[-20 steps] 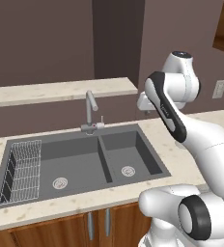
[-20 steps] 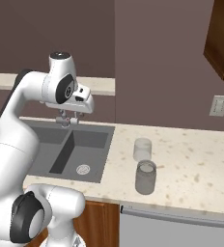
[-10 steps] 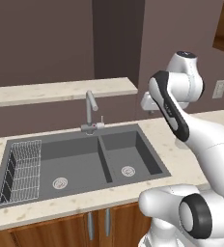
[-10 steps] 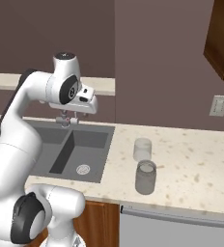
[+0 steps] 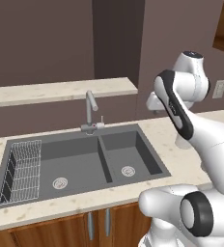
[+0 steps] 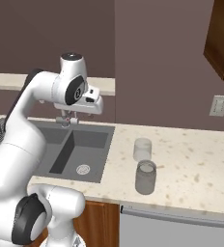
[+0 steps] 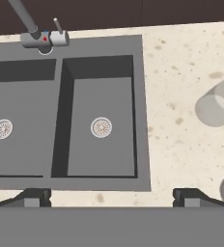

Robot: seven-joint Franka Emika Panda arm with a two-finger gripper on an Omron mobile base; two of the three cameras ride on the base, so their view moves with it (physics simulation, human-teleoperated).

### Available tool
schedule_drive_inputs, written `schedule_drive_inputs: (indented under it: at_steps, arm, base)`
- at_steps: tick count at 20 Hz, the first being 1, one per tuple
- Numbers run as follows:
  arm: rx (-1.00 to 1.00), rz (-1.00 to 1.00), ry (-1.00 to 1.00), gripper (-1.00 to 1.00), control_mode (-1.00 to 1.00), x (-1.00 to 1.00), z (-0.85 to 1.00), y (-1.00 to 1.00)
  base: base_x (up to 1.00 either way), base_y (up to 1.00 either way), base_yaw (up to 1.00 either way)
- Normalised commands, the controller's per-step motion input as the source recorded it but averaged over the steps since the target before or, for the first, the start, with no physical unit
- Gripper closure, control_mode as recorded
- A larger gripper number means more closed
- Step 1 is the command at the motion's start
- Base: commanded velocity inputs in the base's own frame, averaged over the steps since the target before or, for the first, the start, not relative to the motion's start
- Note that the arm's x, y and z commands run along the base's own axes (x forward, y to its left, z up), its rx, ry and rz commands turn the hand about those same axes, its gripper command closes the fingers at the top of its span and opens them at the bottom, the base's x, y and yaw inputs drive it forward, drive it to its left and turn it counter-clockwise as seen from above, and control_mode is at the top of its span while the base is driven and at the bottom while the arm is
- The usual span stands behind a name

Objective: Place the jar in the left basin and the glass cup in the right basin of the sink.

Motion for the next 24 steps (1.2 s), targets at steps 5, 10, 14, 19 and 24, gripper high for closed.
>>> schedule_drive_inputs:
  at_steps: [5, 10, 14, 19, 24]
  arm:
    - [0.0, 0.02, 0.0, -1.0, -1.0, 0.0, 0.0, -0.16]
    - [0.0, 0.03, 0.01, -1.0, -1.0, 0.0, 0.01, -0.18]
    - [0.0, 0.05, 0.05, -1.0, -1.0, 0.0, 0.02, -0.2]
    - [0.06, -0.01, 0.1, -1.0, -1.0, 0.01, 0.02, -0.19]
    - [0.07, 0.0, 0.0, -1.0, -1.0, 0.05, 0.0, -0.13]
  base:
    - [0.0, 0.0, 0.0]
    - [0.0, 0.0, 0.0]
    - [0.0, 0.0, 0.0]
    - [0.0, 0.0, 0.0]
    - [0.0, 0.0, 0.0]
